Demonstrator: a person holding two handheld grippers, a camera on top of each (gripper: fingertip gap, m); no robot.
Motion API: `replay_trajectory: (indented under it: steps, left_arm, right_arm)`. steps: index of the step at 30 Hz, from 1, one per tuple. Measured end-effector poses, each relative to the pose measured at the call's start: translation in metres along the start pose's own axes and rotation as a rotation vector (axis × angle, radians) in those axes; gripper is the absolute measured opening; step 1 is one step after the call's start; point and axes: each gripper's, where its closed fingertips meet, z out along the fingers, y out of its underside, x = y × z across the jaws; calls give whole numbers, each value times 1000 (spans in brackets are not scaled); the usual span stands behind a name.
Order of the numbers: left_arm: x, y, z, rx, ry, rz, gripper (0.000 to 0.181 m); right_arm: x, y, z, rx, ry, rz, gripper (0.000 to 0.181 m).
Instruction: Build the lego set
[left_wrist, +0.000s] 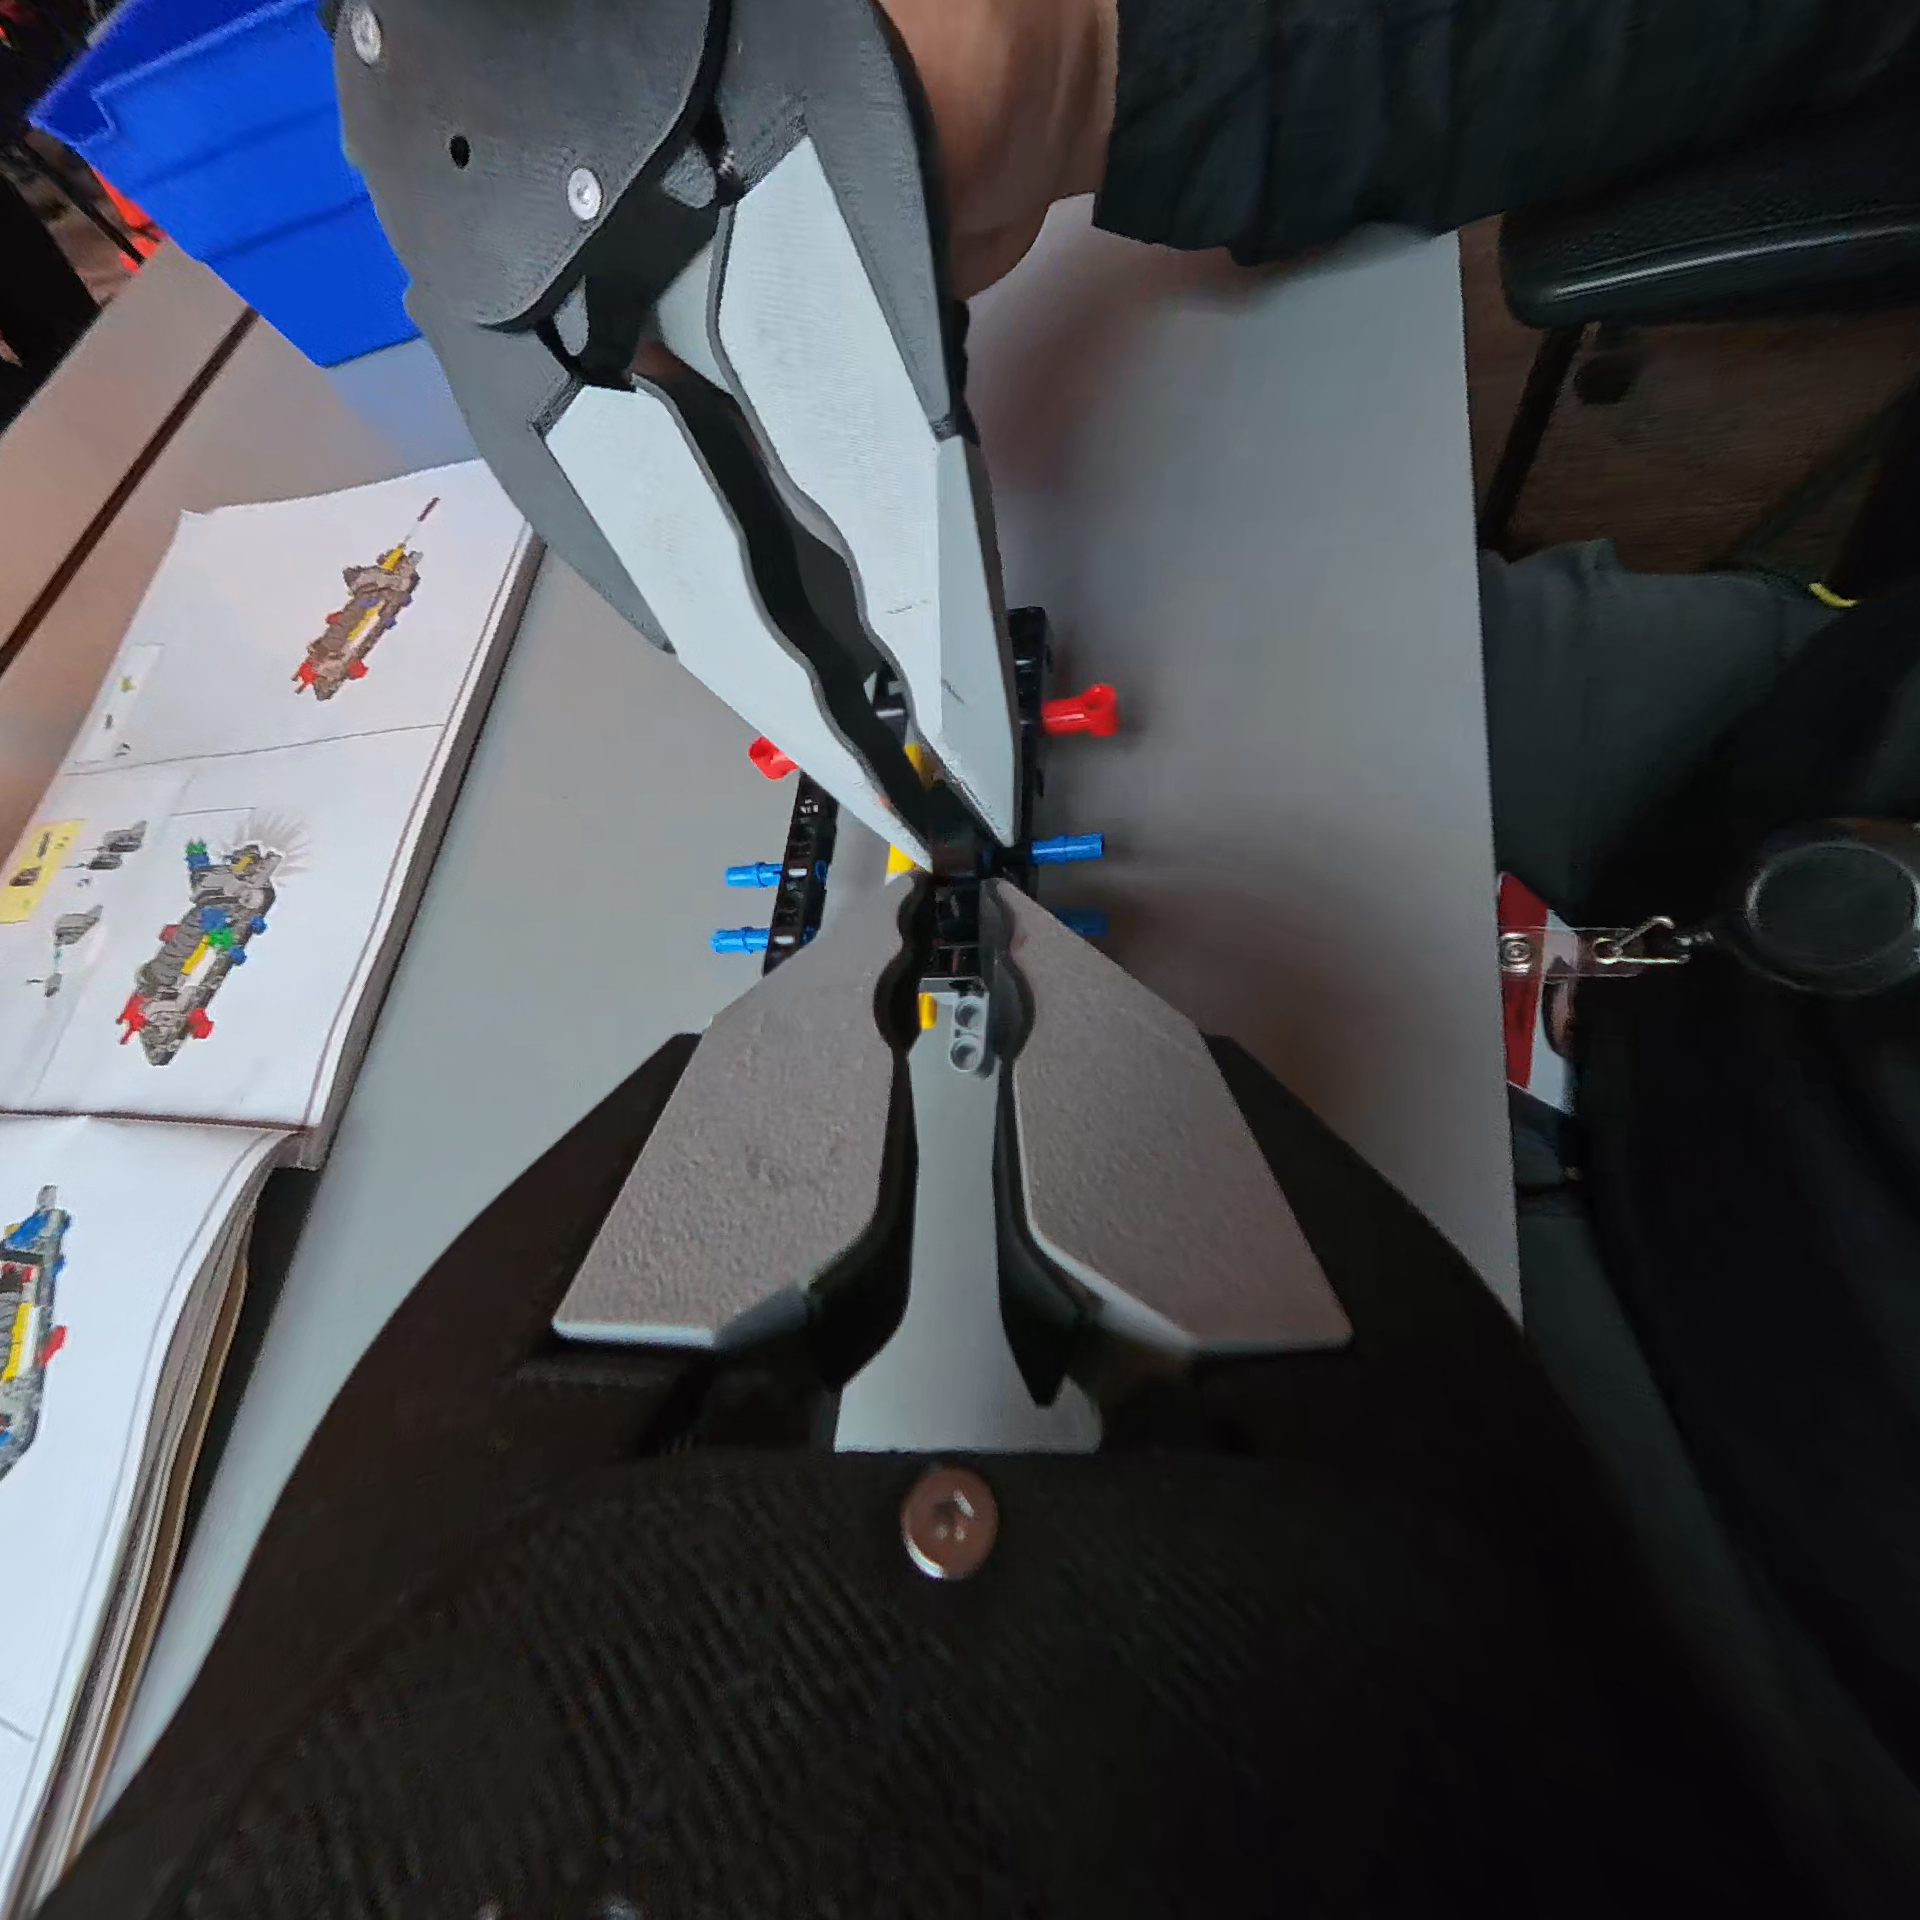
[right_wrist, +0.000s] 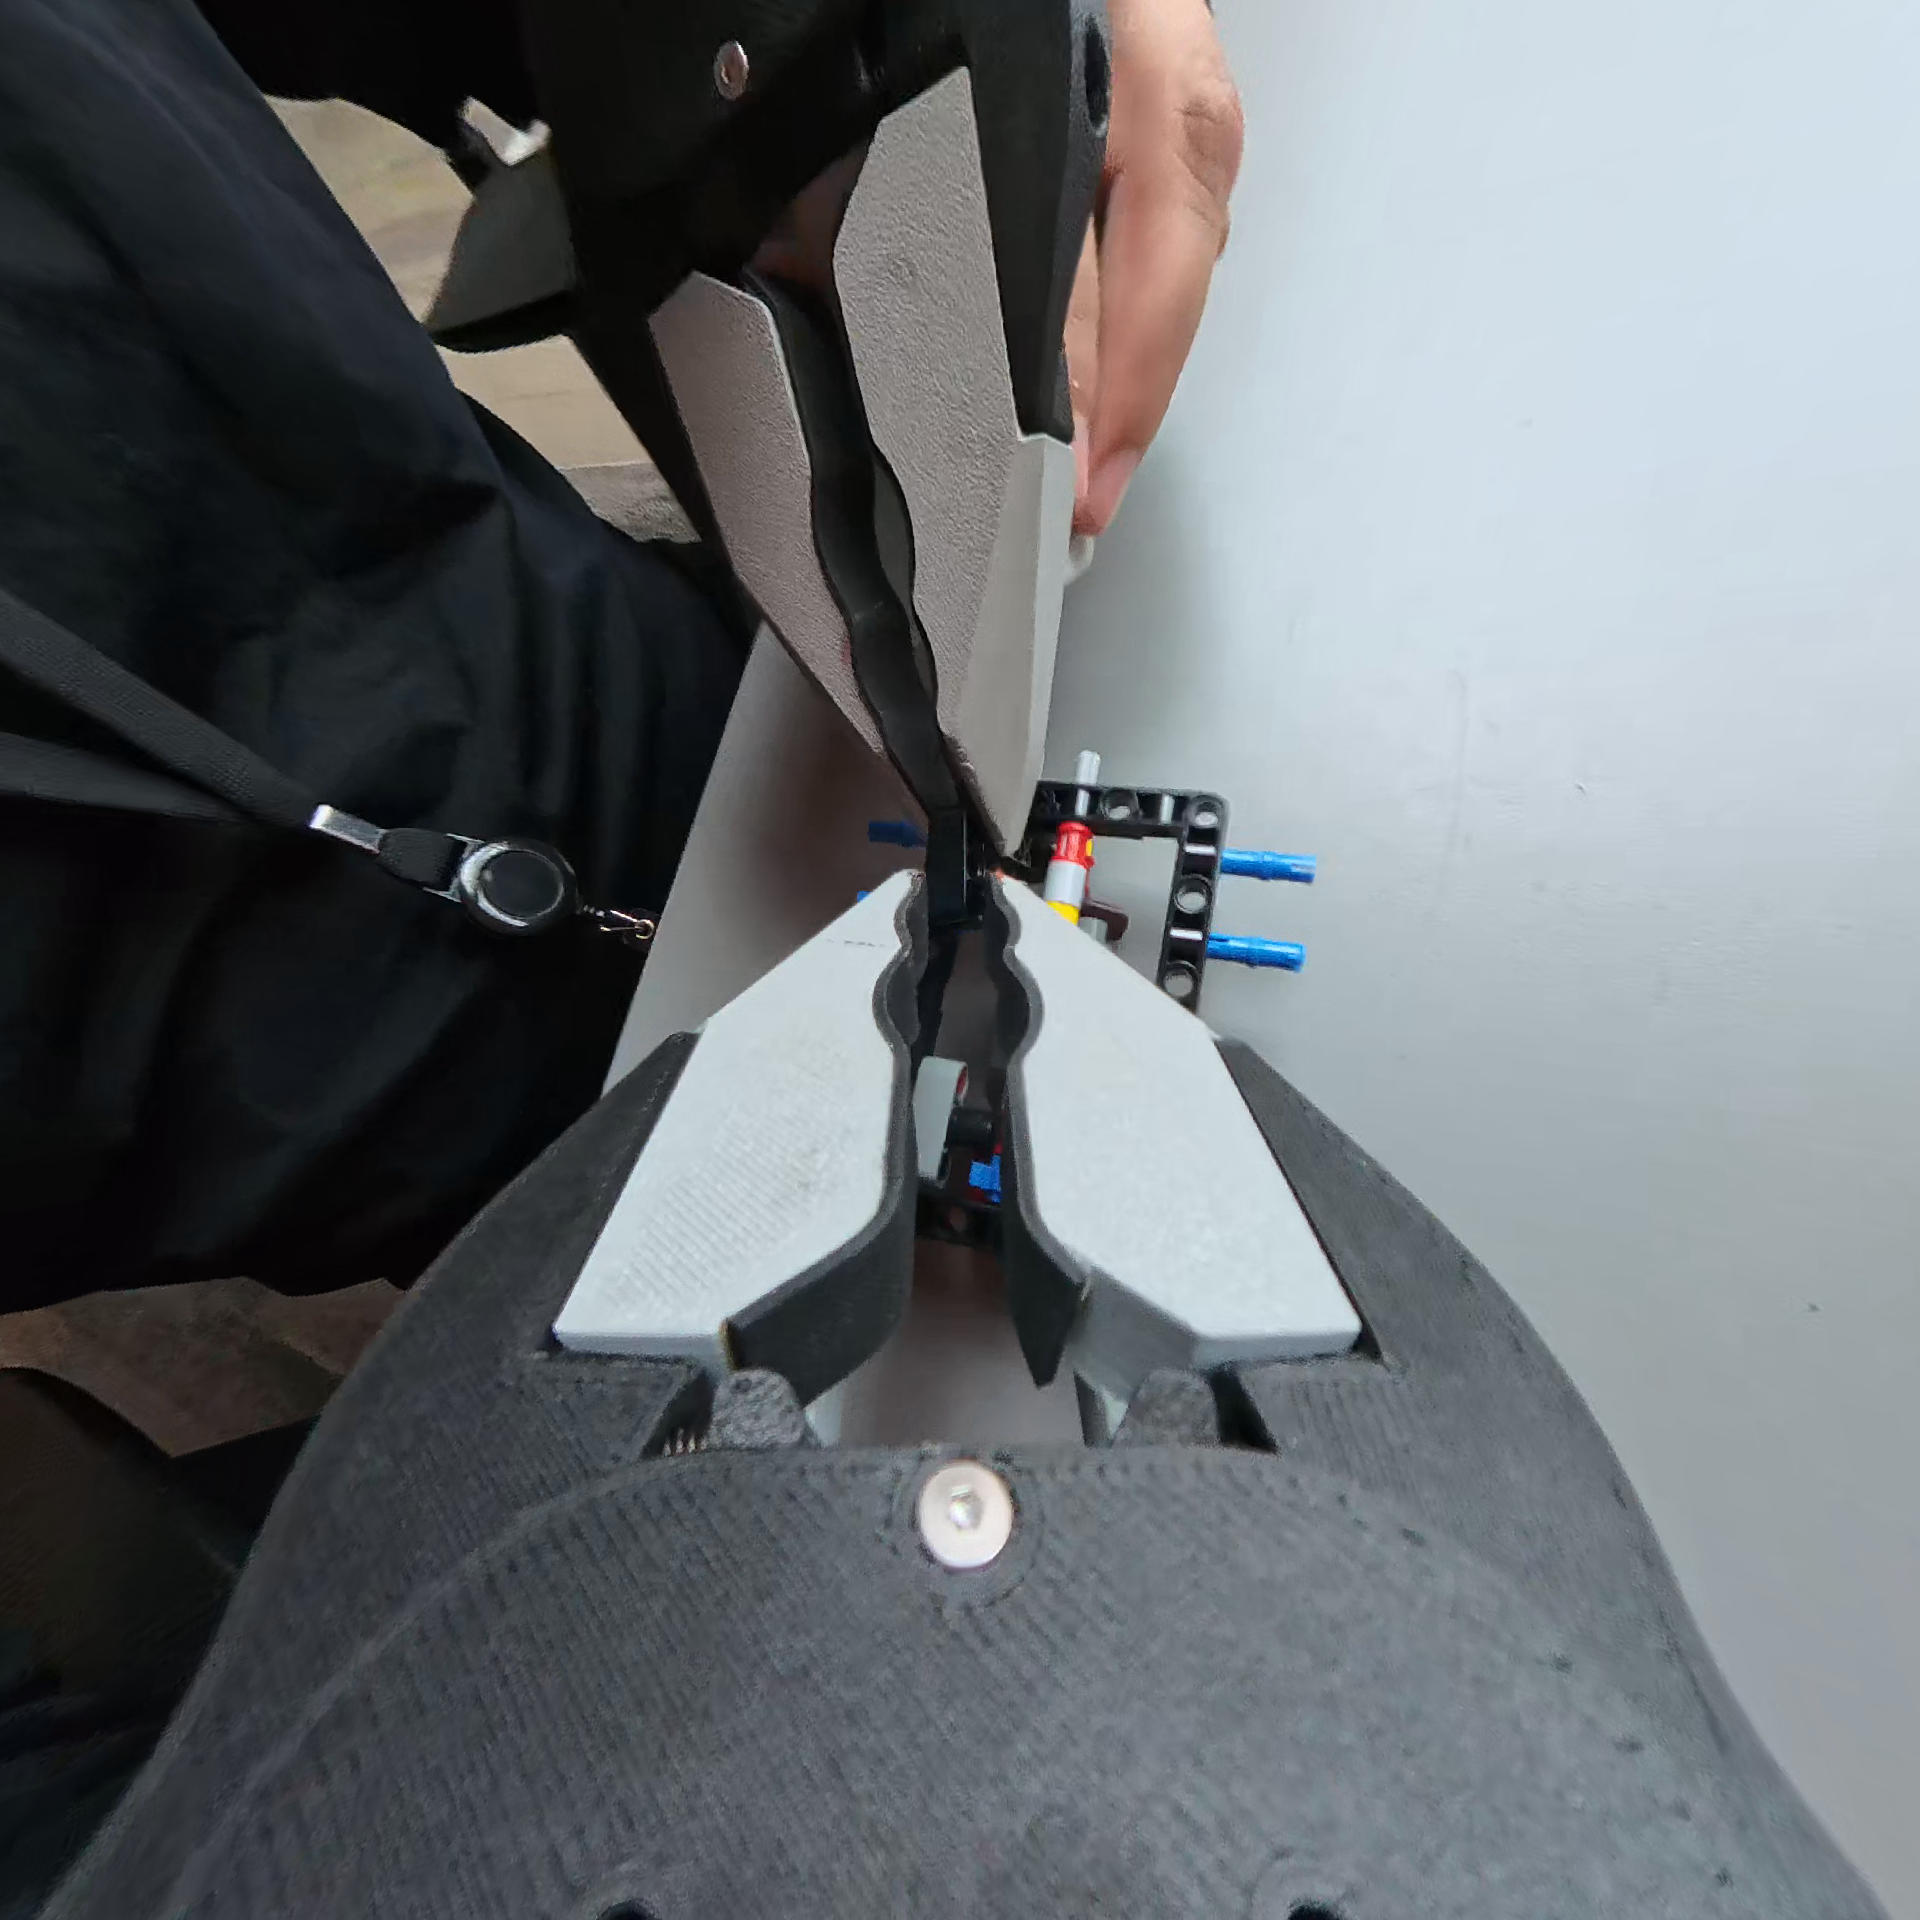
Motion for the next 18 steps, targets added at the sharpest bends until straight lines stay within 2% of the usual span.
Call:
replay_trajectory:
  steps: [5, 9, 11, 18]
  left_arm:
    - [-1, 4, 2, -24, 55, -60, 6]
    - [-5, 0, 1, -9, 44, -50, 5]
    - [-6, 1, 1, -14, 47, -43, 5]
    - [-3, 3, -2, -11, 47, -15, 5]
  right_arm:
    - [5, -4, -8, 1, 187, -62, 18]
    - [1, -7, -11, -31, 263, -82, 17]
    - [4, -7, -10, -48, 311, -100, 8]
    - [7, -6, -2, -102, 358, -140, 6]
